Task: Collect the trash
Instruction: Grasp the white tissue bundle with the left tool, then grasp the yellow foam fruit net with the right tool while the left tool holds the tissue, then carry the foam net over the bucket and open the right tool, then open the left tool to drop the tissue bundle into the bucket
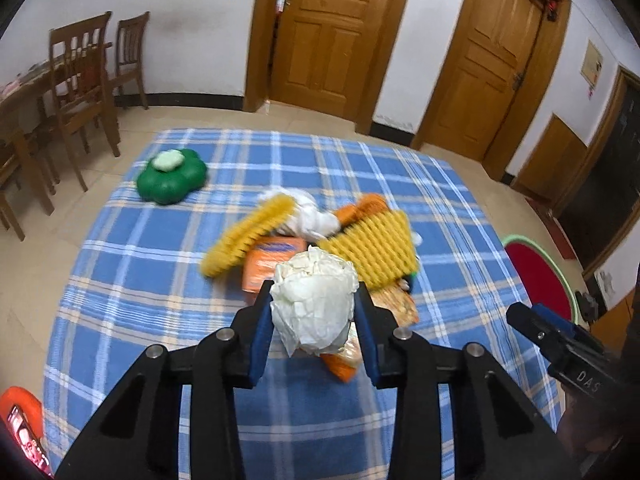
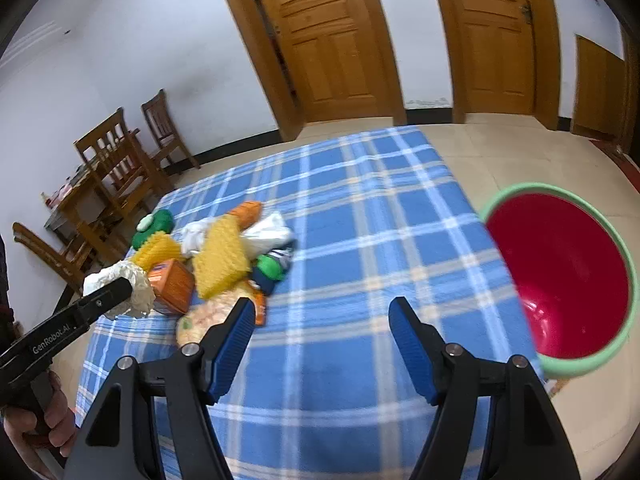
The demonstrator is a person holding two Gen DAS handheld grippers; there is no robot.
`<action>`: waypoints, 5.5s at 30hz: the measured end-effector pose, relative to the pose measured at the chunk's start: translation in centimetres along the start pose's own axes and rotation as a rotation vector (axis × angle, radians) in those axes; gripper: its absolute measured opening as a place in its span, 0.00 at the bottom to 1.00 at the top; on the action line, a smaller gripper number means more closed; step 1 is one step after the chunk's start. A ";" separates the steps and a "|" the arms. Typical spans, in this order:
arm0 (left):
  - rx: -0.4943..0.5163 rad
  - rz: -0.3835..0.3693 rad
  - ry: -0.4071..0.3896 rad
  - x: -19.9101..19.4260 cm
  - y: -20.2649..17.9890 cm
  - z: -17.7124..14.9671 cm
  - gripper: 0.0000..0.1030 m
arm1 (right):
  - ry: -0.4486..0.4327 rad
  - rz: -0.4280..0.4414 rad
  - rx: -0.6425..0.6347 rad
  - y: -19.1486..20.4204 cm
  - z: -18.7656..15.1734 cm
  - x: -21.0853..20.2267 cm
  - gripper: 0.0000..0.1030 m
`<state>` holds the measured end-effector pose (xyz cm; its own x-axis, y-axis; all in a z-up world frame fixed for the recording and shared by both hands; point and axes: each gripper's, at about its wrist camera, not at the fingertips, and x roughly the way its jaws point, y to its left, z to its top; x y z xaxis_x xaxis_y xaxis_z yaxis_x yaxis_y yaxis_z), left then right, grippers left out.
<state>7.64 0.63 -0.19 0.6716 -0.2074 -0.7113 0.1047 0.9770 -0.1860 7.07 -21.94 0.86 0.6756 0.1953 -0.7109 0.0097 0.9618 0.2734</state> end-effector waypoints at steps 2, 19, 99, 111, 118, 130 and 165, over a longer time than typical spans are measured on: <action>-0.007 0.025 -0.019 -0.4 0.7 0.3 0.37 | 0.006 0.018 -0.017 1.1 0.4 0.7 0.70; -0.089 0.158 -0.039 0.6 6.4 0.7 0.37 | 0.086 0.070 -0.132 6.6 2.8 7.8 0.55; 0.331 -0.227 0.063 4.5 -20.1 1.5 0.37 | -0.202 -0.232 0.327 -18.6 -1.0 -8.9 0.13; 0.428 -0.280 0.139 8.9 -26.6 0.0 0.37 | -0.143 -0.288 0.407 -23.6 -2.4 -7.4 0.14; 0.459 -0.297 0.164 10.7 -28.9 -0.5 0.37 | -0.129 -0.287 0.431 -25.2 -2.8 -6.7 0.16; 0.477 -0.314 0.197 12.2 -30.7 -1.2 0.38 | -0.134 -0.294 0.463 -26.2 -3.2 -6.6 0.30; 0.424 -0.313 0.167 9.6 -29.0 -0.2 0.49 | -0.183 -0.290 0.435 -23.6 -2.5 -8.5 0.49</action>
<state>10.89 -29.71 -1.76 0.4393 -0.4625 -0.7702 0.5903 0.7948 -0.1406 -0.70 -45.84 -1.15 0.7167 -0.1394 -0.6833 0.4915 0.7960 0.3532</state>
